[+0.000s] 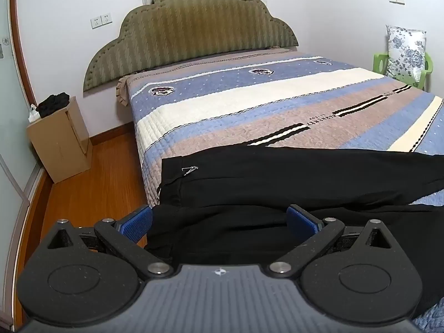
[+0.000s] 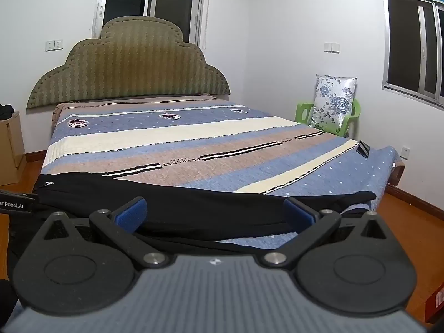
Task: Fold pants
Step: 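Position both grippers over the black trousers lying on the bed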
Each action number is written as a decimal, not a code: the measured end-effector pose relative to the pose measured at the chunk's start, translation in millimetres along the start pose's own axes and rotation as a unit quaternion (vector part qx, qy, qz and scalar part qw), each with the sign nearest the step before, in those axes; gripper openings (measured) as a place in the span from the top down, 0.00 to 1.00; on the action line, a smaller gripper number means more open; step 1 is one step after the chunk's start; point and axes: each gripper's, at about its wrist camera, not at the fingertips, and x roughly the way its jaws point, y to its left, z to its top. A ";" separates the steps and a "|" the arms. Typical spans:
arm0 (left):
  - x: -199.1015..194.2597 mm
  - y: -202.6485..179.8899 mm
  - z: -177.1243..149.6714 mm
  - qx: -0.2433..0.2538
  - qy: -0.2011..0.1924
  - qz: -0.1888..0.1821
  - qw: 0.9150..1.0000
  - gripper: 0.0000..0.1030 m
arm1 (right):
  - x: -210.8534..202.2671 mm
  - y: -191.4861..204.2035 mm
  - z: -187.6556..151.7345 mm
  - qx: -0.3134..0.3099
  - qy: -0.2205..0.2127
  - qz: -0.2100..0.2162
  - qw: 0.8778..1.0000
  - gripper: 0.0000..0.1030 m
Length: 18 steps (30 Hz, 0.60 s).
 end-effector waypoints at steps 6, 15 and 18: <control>0.4 1.2 2.5 0.013 -0.013 -0.001 1.000 0.00 | 4.4 -2.0 0.1 -0.014 0.001 -0.007 1.000 0.00; 27.6 19.5 27.4 -0.002 -0.020 0.003 1.000 0.00 | 24.3 -24.3 4.2 -0.030 -0.005 -0.018 0.999 0.00; 32.4 20.4 34.5 0.000 -0.020 0.007 1.000 0.00 | 34.7 -35.5 5.6 -0.022 -0.002 -0.006 1.000 0.00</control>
